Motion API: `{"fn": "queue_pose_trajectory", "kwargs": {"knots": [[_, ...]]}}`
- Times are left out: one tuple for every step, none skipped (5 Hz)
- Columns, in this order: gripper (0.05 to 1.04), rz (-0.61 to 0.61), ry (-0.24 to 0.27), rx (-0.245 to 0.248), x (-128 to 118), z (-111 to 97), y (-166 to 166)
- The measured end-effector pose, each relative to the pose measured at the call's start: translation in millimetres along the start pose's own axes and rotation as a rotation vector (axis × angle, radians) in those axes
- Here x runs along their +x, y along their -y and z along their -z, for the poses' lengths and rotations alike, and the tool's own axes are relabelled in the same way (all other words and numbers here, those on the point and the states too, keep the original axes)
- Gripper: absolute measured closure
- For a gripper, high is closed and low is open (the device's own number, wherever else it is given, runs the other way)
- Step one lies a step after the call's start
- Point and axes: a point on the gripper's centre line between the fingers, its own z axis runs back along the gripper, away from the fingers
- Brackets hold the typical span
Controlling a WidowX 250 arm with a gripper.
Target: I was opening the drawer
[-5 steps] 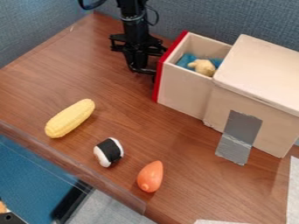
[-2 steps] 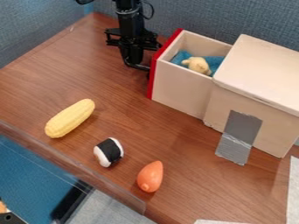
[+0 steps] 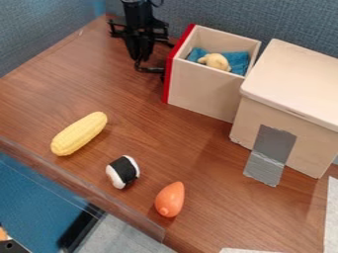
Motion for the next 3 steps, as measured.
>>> {"fn": "queue_pose_trajectory", "kwargs": {"knots": [[0.375,0.038,0.046,0.018,5.9,-27.3,0.8],[0.112,0.082,0.100,0.037,8.7,-60.3,3.5],[0.079,0.100,0.121,0.076,5.2,-82.4,1.4]]}}
